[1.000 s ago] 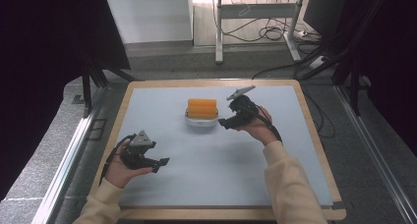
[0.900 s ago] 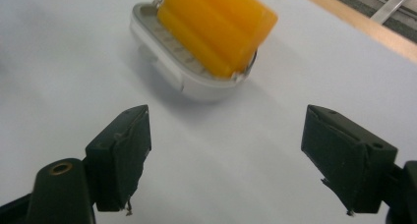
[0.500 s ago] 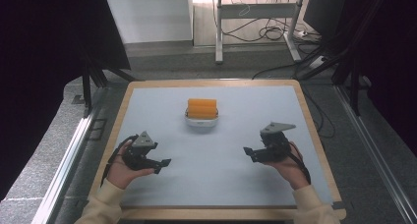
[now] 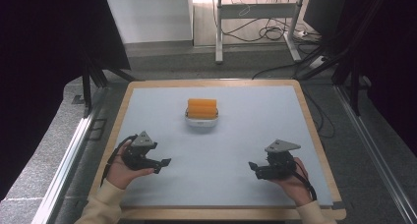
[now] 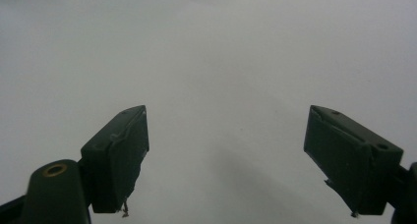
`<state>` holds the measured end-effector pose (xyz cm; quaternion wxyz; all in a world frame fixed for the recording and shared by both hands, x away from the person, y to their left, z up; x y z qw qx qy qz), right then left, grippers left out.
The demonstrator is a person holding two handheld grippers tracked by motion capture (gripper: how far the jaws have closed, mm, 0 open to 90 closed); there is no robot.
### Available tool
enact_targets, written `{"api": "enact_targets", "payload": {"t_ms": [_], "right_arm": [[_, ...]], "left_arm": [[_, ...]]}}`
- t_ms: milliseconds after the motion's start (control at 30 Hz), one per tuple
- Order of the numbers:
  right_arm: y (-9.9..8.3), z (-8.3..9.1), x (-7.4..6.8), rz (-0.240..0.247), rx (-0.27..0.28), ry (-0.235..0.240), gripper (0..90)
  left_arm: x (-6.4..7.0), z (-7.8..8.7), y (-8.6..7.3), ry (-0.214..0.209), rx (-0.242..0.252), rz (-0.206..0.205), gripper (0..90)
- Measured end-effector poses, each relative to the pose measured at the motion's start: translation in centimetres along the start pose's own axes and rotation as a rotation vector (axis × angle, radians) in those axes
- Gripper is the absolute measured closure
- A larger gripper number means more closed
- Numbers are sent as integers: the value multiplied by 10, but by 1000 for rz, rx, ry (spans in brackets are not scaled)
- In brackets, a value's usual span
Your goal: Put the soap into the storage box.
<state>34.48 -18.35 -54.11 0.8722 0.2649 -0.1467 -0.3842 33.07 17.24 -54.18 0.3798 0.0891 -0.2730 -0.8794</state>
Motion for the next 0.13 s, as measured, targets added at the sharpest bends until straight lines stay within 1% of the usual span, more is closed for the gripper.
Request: {"api": "enact_targets", "payload": {"t_ms": [67, 133], "right_arm": [[1, 0, -1, 6, 3, -5, 163], [2, 1, -1, 1, 17, -9, 163]], "left_arm": [[-1, 0, 0, 1, 1, 2, 184], [-1, 0, 0, 1, 2, 3, 184]]}}
Point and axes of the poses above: each handheld gripper's, and its own axes: z roughly backward along the jaws, y roughly out of its top, x roughly to its right, the point moved 8 cm from there along -z, roughly forward along the jaws, and after that the axes turned 12 degrees about -x, right-handed, at the moved point
